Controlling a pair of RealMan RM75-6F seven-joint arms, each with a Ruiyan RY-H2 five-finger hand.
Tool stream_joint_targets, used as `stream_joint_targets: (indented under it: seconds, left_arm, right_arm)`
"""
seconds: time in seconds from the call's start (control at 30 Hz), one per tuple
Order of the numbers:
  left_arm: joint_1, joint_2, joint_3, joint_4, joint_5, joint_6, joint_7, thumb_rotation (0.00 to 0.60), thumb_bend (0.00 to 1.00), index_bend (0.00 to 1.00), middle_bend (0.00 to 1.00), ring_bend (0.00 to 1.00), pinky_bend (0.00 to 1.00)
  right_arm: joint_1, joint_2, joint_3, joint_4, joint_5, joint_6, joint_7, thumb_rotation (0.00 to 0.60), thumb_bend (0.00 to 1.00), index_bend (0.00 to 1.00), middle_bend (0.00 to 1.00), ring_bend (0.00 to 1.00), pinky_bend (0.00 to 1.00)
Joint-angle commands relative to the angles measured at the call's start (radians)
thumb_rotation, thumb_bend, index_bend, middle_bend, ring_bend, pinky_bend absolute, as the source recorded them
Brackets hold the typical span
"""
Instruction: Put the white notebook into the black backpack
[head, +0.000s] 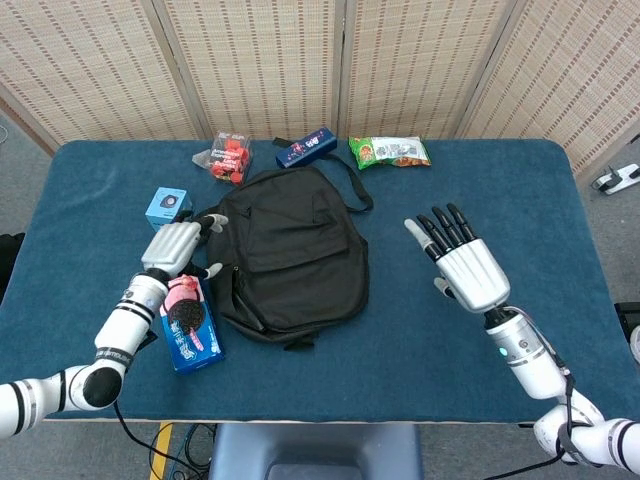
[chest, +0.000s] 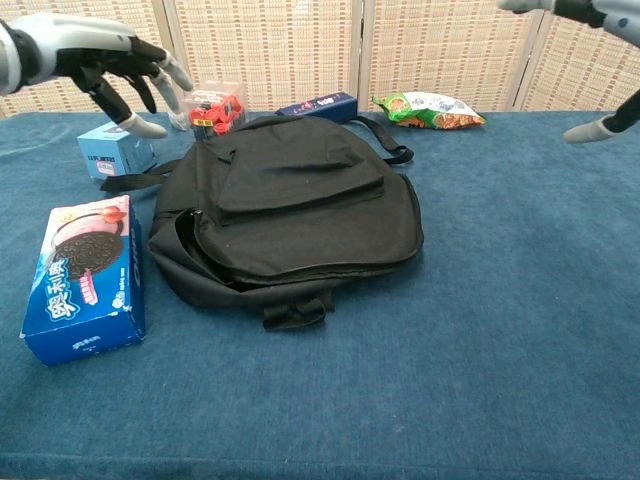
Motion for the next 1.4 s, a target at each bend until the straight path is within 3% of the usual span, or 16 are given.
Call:
stream_joint_targets:
  seconds: [0.03, 0.13, 0.33, 0.77, 1.17, 1.4]
  left_arm:
    - [0.063, 0.039, 0.017, -0.02, 0.059, 0.06, -0.053, 0.6, 0.28, 0.24, 0.26, 0.28, 0.05]
    - [0.122, 0.046, 0.039, -0.005, 0.131, 0.135, -0.082, 0.6, 0.28, 0.24, 0.26, 0.28, 0.05]
    - [0.239, 0.033, 0.091, 0.053, 0.283, 0.305, -0.123, 0.6, 0.28, 0.25, 0.26, 0.28, 0.05]
    - [0.458, 0.024, 0.182, 0.131, 0.451, 0.526, -0.178, 0.6, 0.28, 0.27, 0.25, 0.27, 0.05]
    - [0.638, 0.072, 0.221, 0.048, 0.505, 0.673, -0.194, 0.6, 0.28, 0.27, 0.24, 0.26, 0.05]
    - [0.695, 0.082, 0.252, 0.022, 0.633, 0.73, -0.209, 0.6, 0.28, 0.29, 0.23, 0.26, 0.05]
  right_arm:
    - [-0.03, 0.061, 0.001, -0.04, 0.039, -0.019, 0.07, 0.6, 0.02, 0.09, 0.17, 0.02, 0.09]
    - [-0.054, 0.097, -0.003, -0.049, 0.052, -0.025, 0.137, 0.6, 0.11, 0.16, 0.24, 0.11, 0.22]
    - [-0.11, 0.158, -0.037, -0.057, 0.069, -0.05, 0.249, 0.6, 0.19, 0.27, 0.32, 0.19, 0.31]
    - [-0.276, 0.202, -0.081, -0.064, 0.074, 0.059, 0.366, 0.6, 0.21, 0.33, 0.35, 0.21, 0.31]
    - [-0.37, 0.191, -0.099, -0.06, 0.068, 0.104, 0.376, 0.6, 0.21, 0.34, 0.35, 0.21, 0.31]
    - [-0.393, 0.178, -0.101, -0.051, 0.03, 0.12, 0.371, 0.6, 0.21, 0.34, 0.35, 0.21, 0.31]
